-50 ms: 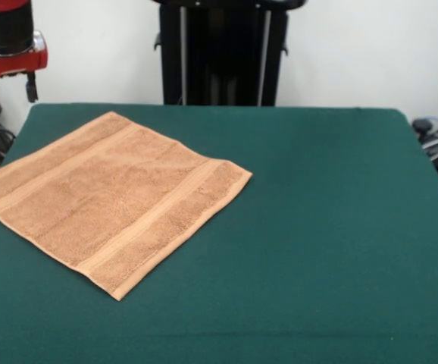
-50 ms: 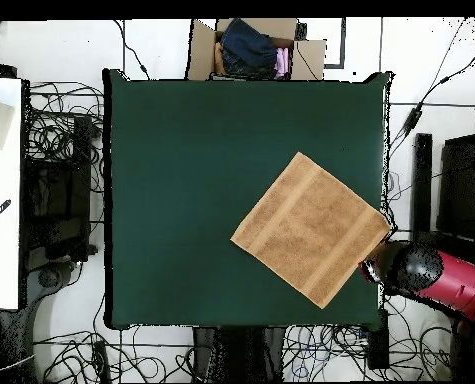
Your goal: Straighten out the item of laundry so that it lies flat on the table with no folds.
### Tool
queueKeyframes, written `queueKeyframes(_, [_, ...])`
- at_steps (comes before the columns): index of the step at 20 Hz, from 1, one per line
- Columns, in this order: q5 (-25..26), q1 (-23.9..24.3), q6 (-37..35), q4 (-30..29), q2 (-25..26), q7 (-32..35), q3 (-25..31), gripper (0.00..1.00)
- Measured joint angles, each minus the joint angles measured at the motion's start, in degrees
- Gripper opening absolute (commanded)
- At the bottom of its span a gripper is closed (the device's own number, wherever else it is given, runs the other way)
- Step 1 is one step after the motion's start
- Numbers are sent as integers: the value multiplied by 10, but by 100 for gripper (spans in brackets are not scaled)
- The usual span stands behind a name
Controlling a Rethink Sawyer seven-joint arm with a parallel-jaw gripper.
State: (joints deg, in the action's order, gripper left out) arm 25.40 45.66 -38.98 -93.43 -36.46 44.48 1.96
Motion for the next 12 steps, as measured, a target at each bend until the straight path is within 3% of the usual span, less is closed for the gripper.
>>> queueKeyframes(12, [-14,-5,0,-1,0,0,-25,100])
